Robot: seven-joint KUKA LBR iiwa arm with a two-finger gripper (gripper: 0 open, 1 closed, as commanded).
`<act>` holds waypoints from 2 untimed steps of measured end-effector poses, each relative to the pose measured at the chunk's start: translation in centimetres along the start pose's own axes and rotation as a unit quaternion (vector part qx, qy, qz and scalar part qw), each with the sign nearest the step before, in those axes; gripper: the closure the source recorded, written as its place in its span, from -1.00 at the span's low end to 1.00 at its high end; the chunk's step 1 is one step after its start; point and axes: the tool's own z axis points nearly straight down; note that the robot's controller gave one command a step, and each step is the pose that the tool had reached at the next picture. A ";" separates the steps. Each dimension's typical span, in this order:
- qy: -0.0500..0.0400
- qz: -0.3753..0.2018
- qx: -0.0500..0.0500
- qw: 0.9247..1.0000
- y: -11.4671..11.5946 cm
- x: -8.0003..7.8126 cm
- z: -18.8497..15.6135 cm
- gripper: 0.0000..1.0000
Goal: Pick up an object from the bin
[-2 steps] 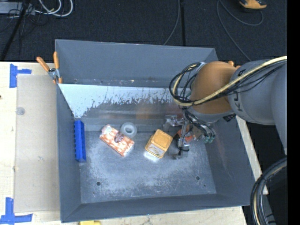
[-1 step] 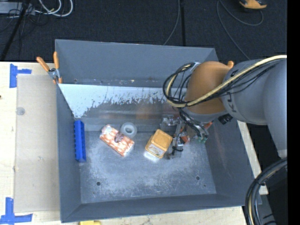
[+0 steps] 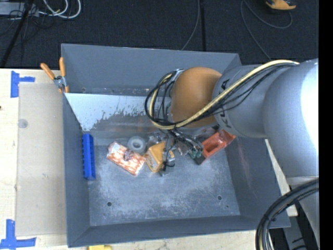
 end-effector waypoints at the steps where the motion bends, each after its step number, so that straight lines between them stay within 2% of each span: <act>1: 0.000 0.000 0.000 1.000 0.0 0.0 0.0 1.00; 2: -0.002 0.006 0.000 1.000 0.5 -0.6 -14.7 1.00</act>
Offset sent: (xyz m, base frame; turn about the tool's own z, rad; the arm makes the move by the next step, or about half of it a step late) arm 0.0015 0.0075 0.1463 0.0135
